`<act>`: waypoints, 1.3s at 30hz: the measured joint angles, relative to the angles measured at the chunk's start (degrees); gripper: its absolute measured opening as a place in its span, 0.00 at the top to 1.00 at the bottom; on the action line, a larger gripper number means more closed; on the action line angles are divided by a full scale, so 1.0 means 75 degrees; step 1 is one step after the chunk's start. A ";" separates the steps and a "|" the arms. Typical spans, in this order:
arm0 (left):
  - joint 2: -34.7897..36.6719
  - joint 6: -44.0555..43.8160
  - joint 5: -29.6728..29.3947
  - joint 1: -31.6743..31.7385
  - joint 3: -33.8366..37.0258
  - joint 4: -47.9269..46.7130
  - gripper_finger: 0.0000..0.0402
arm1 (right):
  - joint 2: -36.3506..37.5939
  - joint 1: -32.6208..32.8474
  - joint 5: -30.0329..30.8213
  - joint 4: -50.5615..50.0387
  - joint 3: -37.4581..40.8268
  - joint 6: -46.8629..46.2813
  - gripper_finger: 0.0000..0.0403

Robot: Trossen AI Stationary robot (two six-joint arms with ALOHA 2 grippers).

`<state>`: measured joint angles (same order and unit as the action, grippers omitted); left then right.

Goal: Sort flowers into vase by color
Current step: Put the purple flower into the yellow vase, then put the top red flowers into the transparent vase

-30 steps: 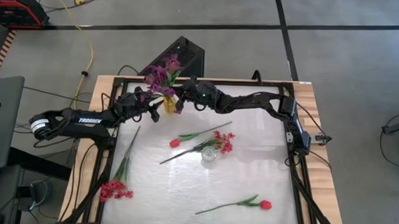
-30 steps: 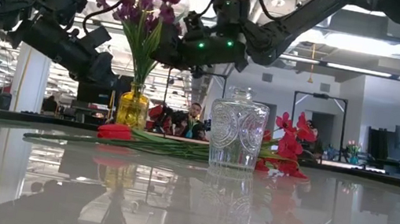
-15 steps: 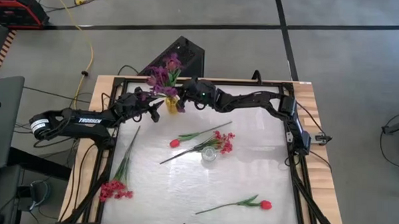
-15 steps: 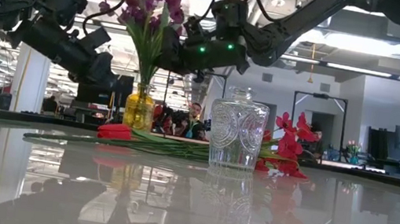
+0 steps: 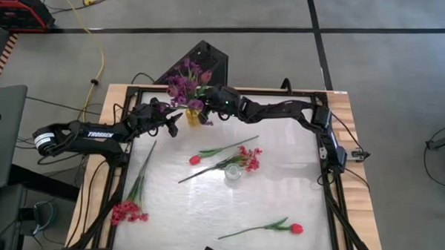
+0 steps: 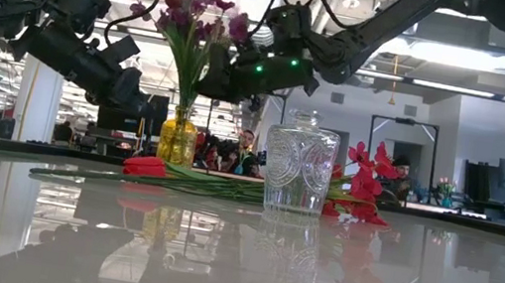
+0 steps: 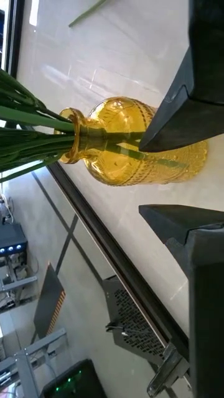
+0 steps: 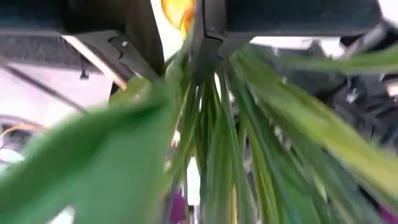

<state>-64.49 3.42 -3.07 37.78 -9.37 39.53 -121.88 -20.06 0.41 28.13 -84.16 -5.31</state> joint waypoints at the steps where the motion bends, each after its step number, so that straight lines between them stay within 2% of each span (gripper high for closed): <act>1: 0.0000 -0.0003 -0.0002 0.0000 0.0000 0.0002 0.66 | 0.0044 -0.0012 -0.0071 -0.0074 0.0001 0.0067 0.70; 9: 0.0000 -0.0080 0.0030 0.0000 -0.0006 0.0155 0.66 | 0.0999 -0.0094 -0.0105 -0.2050 -0.0002 0.0880 0.53; 15: 0.0003 -0.0379 0.0189 -0.0003 -0.0006 0.0145 0.66 | 0.1961 -0.0112 -0.0124 -0.4510 -0.0011 0.1361 0.40; 21: 0.0003 -0.0707 0.0661 -0.0224 -0.0006 0.0115 0.66 | 0.2683 -0.0032 -0.0127 -0.6617 -0.0011 0.1518 0.37; 26: 0.0006 -0.0926 0.0773 -0.0953 -0.0006 -0.0031 0.66 | 0.3170 0.0253 -0.0124 -0.8013 0.0092 0.0947 0.38; 29: 0.0081 -0.0952 0.0721 -0.1551 -0.0006 -0.0230 0.66 | 0.3502 0.0598 -0.0095 -0.8090 0.0433 0.0411 0.39; 33: 0.0397 -0.1094 0.0244 -0.2392 -0.0006 -0.0679 0.66 | 0.3834 0.1231 -0.0020 -0.8053 0.0987 -0.0273 0.39; 39: 0.0729 -0.1465 -0.0238 -0.3701 -0.0006 -0.1243 0.66 | 0.4050 0.2313 0.1000 -0.8129 0.1588 -0.1200 0.39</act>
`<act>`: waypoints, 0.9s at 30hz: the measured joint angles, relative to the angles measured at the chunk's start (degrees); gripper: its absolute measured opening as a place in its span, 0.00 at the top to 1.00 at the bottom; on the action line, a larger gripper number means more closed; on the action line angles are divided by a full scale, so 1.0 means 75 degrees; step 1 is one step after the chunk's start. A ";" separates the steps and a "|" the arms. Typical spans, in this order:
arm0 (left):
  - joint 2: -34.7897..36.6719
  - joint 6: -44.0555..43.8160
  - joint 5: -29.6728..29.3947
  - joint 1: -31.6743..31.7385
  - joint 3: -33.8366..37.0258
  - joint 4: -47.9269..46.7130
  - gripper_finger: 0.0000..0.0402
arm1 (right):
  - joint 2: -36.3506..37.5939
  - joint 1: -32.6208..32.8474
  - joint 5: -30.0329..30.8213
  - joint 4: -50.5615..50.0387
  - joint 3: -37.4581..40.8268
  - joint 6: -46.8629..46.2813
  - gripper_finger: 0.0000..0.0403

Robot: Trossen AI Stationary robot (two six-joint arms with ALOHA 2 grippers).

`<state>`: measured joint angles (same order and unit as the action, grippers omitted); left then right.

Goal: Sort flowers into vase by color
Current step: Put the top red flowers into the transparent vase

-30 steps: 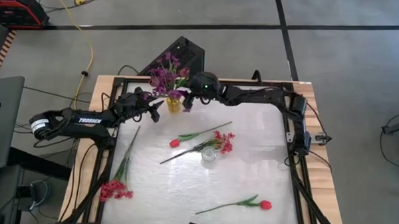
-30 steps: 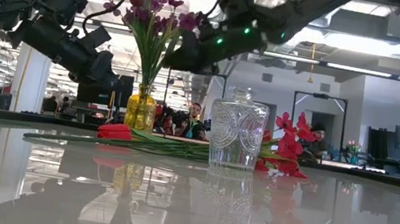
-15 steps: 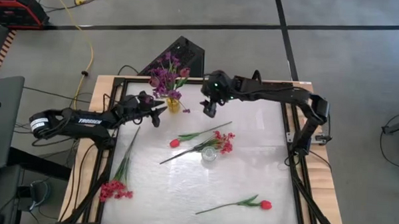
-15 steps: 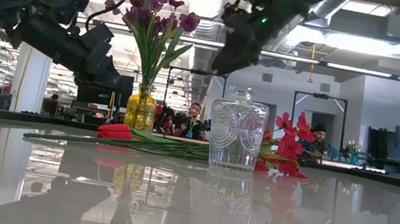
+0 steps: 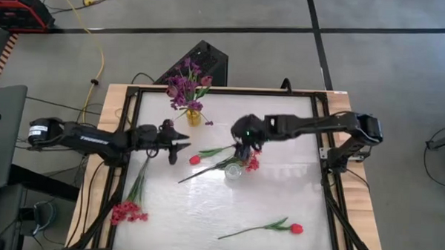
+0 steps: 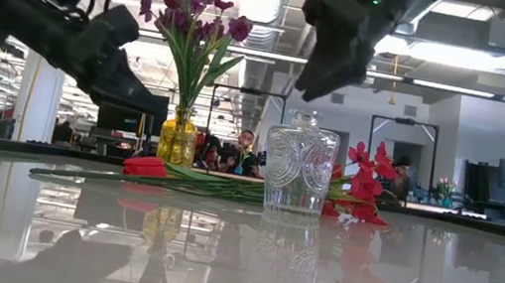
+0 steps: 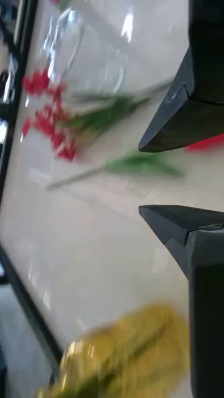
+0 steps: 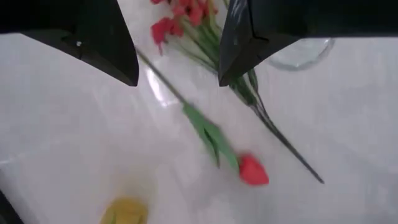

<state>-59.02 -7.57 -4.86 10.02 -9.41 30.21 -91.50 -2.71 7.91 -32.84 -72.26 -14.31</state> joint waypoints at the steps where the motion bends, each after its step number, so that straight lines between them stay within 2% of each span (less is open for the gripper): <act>1: 0.0008 -0.0089 -0.0089 -0.0225 0.0000 -0.0016 0.66 | 0.0000 0.0165 0.0152 0.0010 0.0066 -0.0104 0.39; 7: -0.0042 -0.0547 -0.0799 -0.1724 0.0000 0.0148 0.66 | 0.0009 0.1049 0.0904 0.0056 0.0138 -0.0827 0.39; 11: -0.0237 -0.0686 -0.1657 -0.2831 -0.0001 0.0781 0.66 | 0.0009 0.1561 0.1656 0.0036 0.0141 -0.1180 0.39; 17: -0.1190 -0.0666 -0.2646 -0.3978 -0.0674 0.0888 0.66 | 0.0009 0.2261 0.2105 -0.0263 0.0141 -0.1939 0.39; 23: -0.2694 -0.0579 -0.3511 -0.4262 -0.1739 0.0328 0.66 | 0.0009 0.2934 0.2660 -0.0698 0.0144 -0.2731 0.39; 27: -0.3537 -0.0637 -0.3504 -0.3973 -0.2298 -0.0197 0.66 | 0.0009 0.3334 0.3323 -0.0807 0.0224 -0.2925 0.39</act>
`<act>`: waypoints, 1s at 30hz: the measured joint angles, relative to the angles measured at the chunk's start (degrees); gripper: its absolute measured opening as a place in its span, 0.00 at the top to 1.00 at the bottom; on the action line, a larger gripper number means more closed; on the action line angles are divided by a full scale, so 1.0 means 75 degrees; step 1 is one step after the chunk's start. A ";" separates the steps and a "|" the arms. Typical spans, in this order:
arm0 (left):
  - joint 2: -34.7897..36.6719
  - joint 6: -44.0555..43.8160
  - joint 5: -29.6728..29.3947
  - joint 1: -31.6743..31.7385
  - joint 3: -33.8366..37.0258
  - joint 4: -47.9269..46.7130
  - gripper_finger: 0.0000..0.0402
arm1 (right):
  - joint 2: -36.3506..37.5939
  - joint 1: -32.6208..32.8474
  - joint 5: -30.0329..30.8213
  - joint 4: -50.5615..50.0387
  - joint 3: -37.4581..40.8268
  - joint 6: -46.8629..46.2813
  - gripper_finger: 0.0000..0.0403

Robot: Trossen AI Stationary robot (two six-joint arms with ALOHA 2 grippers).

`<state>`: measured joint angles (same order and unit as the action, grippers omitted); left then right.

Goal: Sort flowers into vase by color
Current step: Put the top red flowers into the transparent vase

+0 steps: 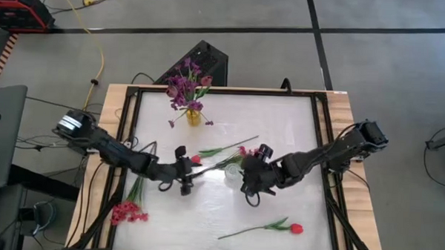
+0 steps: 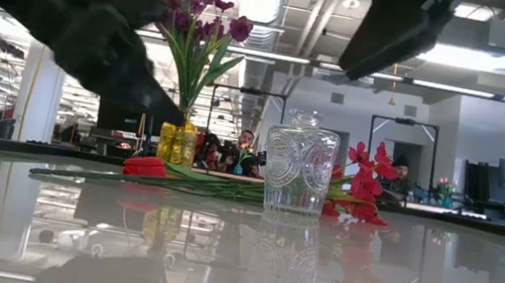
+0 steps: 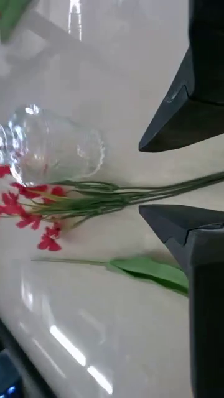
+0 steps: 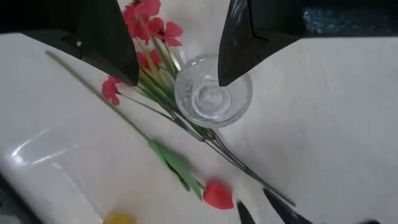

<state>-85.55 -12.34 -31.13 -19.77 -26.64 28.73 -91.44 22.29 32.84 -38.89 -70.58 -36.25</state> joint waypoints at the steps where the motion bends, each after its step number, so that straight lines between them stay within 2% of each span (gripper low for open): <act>1: -0.0180 -0.0050 0.0112 0.0097 -0.0098 0.0020 0.66 | 0.0000 0.0073 0.0100 0.0022 0.0050 -0.0048 0.39; 9: -0.1246 -0.0365 0.1341 0.0734 -0.0577 0.0040 0.66 | 0.0000 0.0460 0.0405 0.0212 0.0541 -0.0595 0.39; 12: -0.1484 -0.0582 0.1576 0.0889 -0.0641 -0.0025 0.66 | 0.0000 0.0490 0.0459 0.0375 0.0760 -0.0622 0.39; 19: -0.1616 -0.0862 0.1567 0.1063 -0.0647 -0.0325 0.66 | 0.0000 0.0452 0.0594 0.0550 0.0947 -0.0713 0.39; 30: -0.1415 -0.0452 0.1477 0.1013 -0.0648 -0.0147 0.66 | 0.0000 0.0357 0.0639 0.0837 0.1319 -0.0710 0.39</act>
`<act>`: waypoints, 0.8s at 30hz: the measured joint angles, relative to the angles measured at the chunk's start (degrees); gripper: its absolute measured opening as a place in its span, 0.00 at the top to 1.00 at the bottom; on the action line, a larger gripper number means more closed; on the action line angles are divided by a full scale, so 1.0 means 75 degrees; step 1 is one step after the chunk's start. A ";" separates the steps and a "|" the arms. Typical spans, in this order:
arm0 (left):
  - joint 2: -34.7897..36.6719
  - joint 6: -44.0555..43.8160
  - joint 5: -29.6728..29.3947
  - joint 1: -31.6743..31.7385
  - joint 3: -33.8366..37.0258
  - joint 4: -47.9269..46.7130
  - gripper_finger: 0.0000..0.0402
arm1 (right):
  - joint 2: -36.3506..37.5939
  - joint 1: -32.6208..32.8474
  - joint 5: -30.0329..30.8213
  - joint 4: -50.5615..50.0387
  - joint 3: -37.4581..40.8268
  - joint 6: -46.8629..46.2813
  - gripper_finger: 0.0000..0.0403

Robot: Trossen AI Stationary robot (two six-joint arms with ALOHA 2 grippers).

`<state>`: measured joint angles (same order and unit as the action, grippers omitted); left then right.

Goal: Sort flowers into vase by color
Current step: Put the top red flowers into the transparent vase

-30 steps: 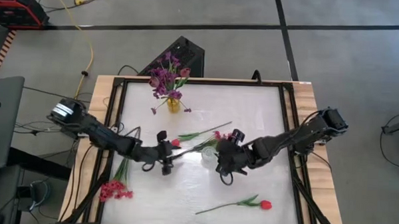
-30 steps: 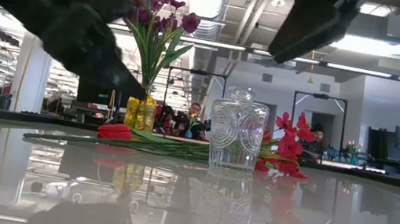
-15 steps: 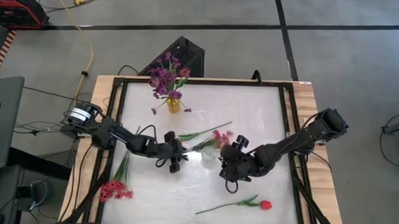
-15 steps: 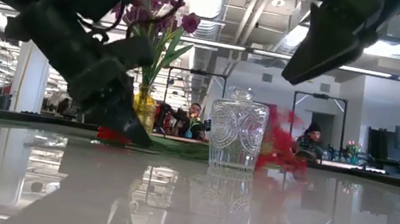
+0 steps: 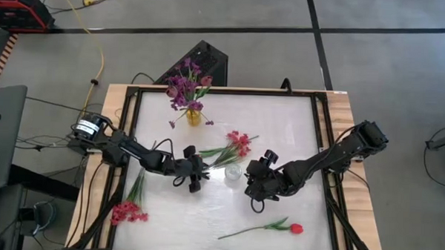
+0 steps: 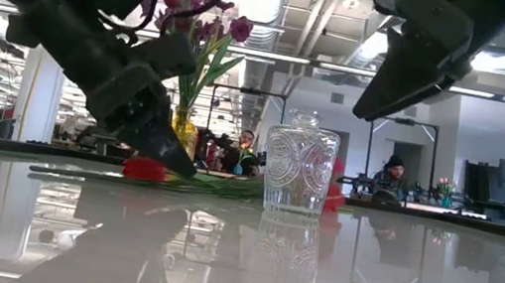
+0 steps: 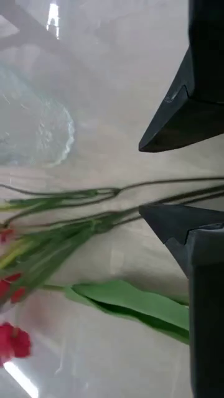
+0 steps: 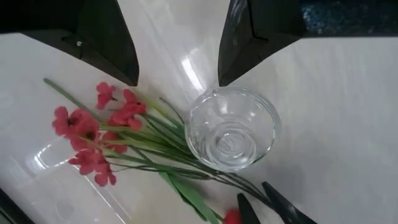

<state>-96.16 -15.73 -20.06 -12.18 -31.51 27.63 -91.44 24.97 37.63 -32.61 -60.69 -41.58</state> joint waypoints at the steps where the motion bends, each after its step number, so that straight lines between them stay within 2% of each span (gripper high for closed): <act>1: 0.0000 -0.0016 -0.0019 0.0014 0.0000 -0.0034 0.66 | 0.0000 0.0000 0.0000 0.0019 0.0000 0.0002 0.39; 7: -0.0006 -0.0342 0.0104 0.0187 0.0004 -0.0749 0.66 | 0.0000 -0.0006 -0.0006 0.0013 0.0000 0.0008 0.39; 11: -0.0032 -0.0369 0.0542 0.0274 -0.0009 -0.0836 0.66 | 0.0000 -0.0017 -0.0003 0.0050 0.0000 0.0008 0.39; 15: -0.0041 -0.0466 0.0532 0.0273 -0.0009 -0.1005 0.67 | 0.0000 -0.0050 -0.0004 0.0157 0.0000 0.0009 0.39; 18: -0.0050 -0.0509 0.0426 0.0273 -0.0009 -0.1124 0.74 | 0.0000 -0.0050 -0.0006 0.0235 0.0000 0.0022 0.39; 22: -0.0055 -0.0484 0.0305 0.0273 -0.0006 -0.1063 0.94 | -0.0003 -0.0036 -0.0043 0.0237 0.0000 0.0022 0.39; 24: -0.0021 -0.0361 0.0093 0.0273 -0.0003 -0.0931 0.98 | -0.0003 -0.0035 -0.0048 0.0242 -0.0006 0.0022 0.39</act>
<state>-96.32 -18.44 -19.36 -10.13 -31.53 20.64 -91.46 24.71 37.27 -30.80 -60.73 -41.41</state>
